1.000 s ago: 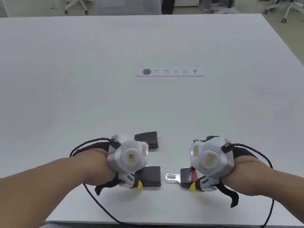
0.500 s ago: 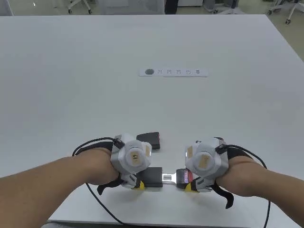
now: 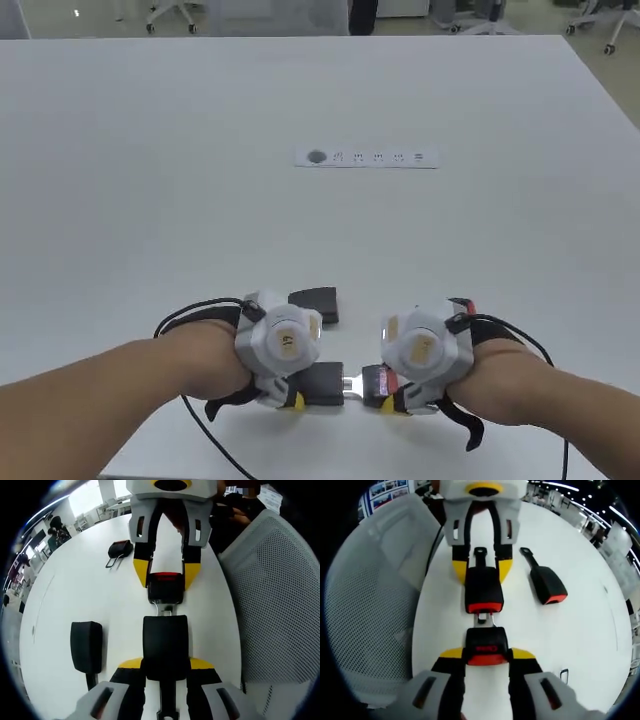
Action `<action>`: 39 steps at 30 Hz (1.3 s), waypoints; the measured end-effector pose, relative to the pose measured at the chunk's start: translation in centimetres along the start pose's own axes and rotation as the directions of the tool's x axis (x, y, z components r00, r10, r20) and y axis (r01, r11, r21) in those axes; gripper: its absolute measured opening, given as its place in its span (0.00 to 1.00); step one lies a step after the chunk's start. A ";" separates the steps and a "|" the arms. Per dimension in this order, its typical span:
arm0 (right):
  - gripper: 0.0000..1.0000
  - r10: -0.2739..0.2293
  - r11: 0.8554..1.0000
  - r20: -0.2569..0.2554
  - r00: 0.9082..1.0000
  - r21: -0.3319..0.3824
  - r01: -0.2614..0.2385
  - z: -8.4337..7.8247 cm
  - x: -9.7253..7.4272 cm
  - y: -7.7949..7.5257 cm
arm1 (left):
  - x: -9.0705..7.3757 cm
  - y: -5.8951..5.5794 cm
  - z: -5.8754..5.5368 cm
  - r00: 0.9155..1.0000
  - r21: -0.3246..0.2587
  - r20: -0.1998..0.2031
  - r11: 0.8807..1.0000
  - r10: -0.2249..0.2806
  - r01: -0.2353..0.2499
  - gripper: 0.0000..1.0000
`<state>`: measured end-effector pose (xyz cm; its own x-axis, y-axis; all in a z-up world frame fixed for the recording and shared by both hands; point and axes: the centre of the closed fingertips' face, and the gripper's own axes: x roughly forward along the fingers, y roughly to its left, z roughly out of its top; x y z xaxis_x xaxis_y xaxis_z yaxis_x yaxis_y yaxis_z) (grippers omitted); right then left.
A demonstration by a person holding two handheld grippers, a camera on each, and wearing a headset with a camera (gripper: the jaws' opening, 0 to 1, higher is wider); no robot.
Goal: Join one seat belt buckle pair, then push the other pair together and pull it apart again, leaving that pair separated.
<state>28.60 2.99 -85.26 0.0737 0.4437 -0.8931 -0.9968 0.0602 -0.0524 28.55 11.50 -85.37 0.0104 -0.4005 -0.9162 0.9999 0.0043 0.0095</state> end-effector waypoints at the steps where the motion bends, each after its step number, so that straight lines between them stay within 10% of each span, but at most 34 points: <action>1: 0.31 -0.002 1.000 -0.004 1.000 -0.004 0.002 0.0 0.0 0.0 | 0.0 0.0 0.0 1.000 -0.004 -0.001 1.000 -0.002 0.002 0.32; 39: 0.30 -0.004 0.999 0.040 0.999 0.049 0.002 1.8 0.6 0.5 | 0.0 0.1 0.0 1.000 0.007 -0.006 1.000 0.001 -0.001 0.32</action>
<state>28.21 4.90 -85.03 0.0793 0.4788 -0.8743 -0.9939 0.1053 -0.0325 28.61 11.53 -85.40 0.0117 -0.3954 -0.9184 0.9999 -0.0020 0.0136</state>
